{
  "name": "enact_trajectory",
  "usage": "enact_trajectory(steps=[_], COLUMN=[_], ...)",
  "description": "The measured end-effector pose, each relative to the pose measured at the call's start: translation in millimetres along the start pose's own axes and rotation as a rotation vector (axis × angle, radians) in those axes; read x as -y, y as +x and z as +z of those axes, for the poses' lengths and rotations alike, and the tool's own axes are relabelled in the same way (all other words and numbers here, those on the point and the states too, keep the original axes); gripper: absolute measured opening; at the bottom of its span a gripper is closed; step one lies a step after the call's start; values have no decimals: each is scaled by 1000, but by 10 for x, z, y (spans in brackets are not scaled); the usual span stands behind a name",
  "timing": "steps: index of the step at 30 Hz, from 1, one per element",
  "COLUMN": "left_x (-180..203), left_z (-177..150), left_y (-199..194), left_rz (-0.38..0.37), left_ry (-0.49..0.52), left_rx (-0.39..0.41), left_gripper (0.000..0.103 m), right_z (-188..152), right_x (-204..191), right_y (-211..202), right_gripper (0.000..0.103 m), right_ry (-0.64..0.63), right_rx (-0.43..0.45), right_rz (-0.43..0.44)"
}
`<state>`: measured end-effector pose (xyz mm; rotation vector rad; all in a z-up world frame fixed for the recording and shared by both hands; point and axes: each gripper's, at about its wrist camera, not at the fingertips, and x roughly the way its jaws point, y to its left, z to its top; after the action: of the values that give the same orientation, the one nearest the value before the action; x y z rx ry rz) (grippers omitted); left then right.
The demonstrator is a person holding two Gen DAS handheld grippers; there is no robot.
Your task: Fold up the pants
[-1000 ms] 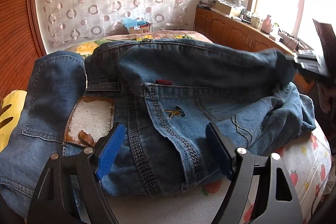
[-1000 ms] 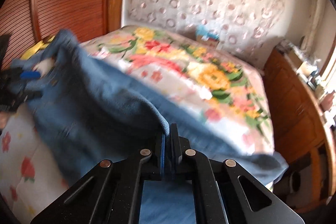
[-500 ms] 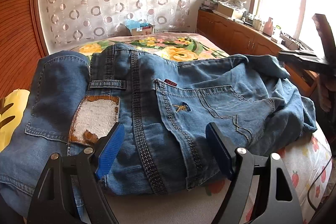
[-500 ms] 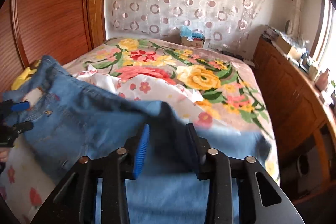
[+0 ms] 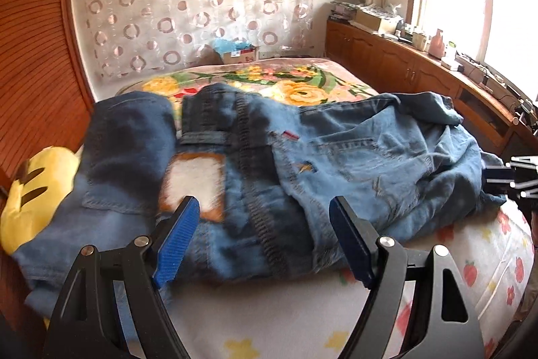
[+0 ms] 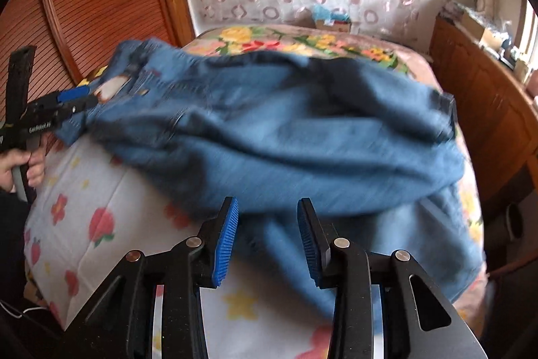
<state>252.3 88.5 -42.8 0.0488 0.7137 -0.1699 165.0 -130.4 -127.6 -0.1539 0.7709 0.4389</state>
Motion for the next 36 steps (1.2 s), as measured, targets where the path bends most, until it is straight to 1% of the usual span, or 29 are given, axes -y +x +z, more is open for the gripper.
enact_trajectory(steps=[6, 7, 8, 10, 13, 17, 19, 20, 21, 22, 23, 25, 27, 30, 32, 34, 36], left_x=[-144, -159, -172, -195, -240, -346, -411, -444, -467, -490, -501, -524, -526, -516, -502, -498, -502], left_z=[-149, -166, -181, -215, -234, -262, -272, -277, -283, -281, -274, -253, -241, -236, -231, -218, -200], left_y=[-117, -124, -130, -147, -147, -145, -148, -151, -149, -141, -130, -99, -64, -6, 21, 40, 84], left_rz=[46, 49, 51, 56, 67, 88, 102, 108, 112, 114, 115, 113, 106, 89, 72, 61, 45], left_ry=[-21, -26, -30, -33, -41, -60, -70, -75, -79, -84, -86, -87, -79, -72, -67, -63, -58], left_rx=[-15, -16, -17, -19, -22, -29, -30, -30, -30, -30, -31, -29, -31, -37, -37, -37, -46], left_gripper=[80, 80, 80, 80, 80, 80, 80, 80, 80, 80, 80, 80, 80, 68, 61, 52, 47], right_z=[-89, -100, -106, -84, -70, -51, -32, -30, -33, -13, -10, 30, 80, 133, 145, 125, 105], right_x=[-185, -225, -263, -327, -388, -353, -357, -350, -346, -317, -314, -326, -346, -321, -337, -360, -377], right_y=[81, 92, 127, 225, 342, 447, 515, 528, 548, 532, 535, 473, 321, 189, 190, 243, 292], right_gripper=[38, 36, 31, 31, 31, 30, 25, 21, 13, 11, 6, 5, 4, 4, 4, 4, 4], right_ry=[-24, -35, -47, -61, -74, -70, -72, -77, -83, -86, -85, -78, -76, -34, -41, -55, -52], right_rx=[-10, -8, -9, -13, -22, -9, -10, -9, -10, -11, -8, 18, 58, 93, 95, 86, 77], right_rz=[66, 76, 84, 94, 71, 47, 40, 40, 42, 45, 52, 71, 87, 116, 110, 101, 104])
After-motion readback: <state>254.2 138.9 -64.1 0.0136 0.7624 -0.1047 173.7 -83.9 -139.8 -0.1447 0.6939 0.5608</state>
